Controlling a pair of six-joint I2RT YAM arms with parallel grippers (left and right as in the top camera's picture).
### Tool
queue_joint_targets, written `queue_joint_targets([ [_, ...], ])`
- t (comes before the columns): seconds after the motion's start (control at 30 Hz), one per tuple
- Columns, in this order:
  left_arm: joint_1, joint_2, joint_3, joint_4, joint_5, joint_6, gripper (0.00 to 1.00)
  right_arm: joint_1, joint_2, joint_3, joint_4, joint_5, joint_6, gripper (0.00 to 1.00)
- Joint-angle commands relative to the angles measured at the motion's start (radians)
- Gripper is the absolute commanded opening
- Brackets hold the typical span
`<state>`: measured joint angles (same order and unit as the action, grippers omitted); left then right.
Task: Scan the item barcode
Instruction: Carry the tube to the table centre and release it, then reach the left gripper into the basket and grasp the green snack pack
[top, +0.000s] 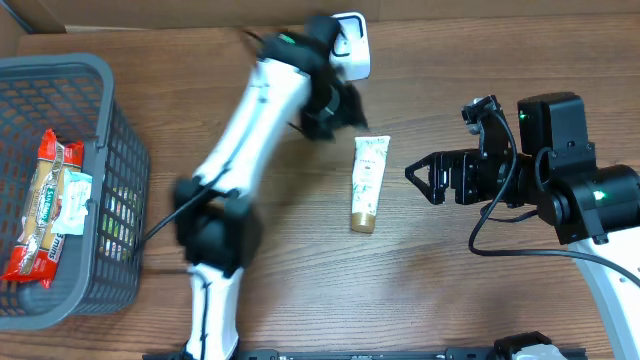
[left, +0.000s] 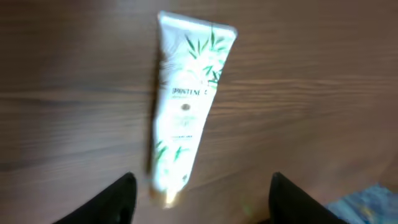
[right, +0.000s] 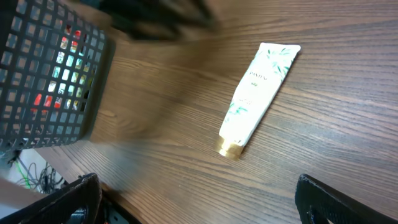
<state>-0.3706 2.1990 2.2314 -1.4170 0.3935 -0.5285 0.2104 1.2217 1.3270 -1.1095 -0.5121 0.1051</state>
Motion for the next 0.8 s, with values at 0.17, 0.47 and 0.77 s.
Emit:
queue_joint_targets([
  [0.17, 0.312, -0.437, 0.214, -0.254, -0.246, 0.106, 0.72, 0.003, 0.001, 0.02, 0.008, 0.003, 0.0, 1.0],
  [0.47, 0.918, -0.634, 0.084, -0.273, -0.263, 0.161, 0.82, 0.003, 0.001, 0.02, 0.008, 0.003, 0.0, 1.0],
  [0.77, 1.231, -0.628, -0.406, -0.029, -0.232, 0.162, 0.75, 0.003, 0.001, 0.02, 0.002, 0.003, 0.0, 1.0],
])
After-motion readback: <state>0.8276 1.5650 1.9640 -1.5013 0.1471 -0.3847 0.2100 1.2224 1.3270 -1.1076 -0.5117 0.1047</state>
